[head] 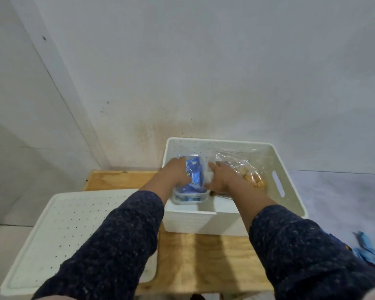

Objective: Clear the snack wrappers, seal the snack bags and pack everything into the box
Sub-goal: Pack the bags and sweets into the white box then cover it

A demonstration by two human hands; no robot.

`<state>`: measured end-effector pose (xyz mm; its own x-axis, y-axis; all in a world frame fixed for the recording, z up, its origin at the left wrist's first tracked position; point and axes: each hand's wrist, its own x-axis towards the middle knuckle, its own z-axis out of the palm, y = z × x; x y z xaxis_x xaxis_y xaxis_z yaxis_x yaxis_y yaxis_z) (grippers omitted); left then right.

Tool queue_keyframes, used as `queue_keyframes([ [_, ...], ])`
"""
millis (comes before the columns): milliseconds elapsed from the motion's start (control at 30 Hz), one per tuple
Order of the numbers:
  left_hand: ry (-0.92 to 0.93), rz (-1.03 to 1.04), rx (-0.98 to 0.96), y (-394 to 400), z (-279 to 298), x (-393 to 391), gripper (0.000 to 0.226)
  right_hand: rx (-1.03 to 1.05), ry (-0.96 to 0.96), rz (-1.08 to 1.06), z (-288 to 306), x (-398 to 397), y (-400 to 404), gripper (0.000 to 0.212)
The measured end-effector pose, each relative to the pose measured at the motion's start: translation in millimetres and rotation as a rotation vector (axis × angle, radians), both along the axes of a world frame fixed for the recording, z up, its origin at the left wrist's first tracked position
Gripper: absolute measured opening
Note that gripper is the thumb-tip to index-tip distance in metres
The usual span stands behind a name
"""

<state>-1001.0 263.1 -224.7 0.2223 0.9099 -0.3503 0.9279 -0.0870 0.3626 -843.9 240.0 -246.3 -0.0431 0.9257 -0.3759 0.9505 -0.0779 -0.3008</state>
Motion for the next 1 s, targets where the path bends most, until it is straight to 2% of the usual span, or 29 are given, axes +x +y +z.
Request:
queue_keyframes([
  [133,0.113,-0.102,0.099,-24.0,39.2,-8.8,0.082,0.139,-0.095,-0.024,42.1,8.1,-35.5,0.082],
  [400,0.141,-0.321,0.305,-89.1,82.1,33.4,0.069,0.23,-0.171,-0.199,100.0,51.6,-143.5,0.079],
  [667,0.148,-0.491,0.371,-161.5,77.2,106.2,0.059,0.212,-0.217,-0.402,110.6,120.5,-245.8,0.073],
  [867,0.14,-0.55,0.346,-203.4,60.4,164.9,0.064,0.182,-0.2,-0.458,97.3,180.4,-298.3,0.077],
  [1000,0.085,-0.509,0.307,-239.9,26.8,214.4,0.07,0.147,-0.169,-0.455,73.3,232.9,-332.8,0.081],
])
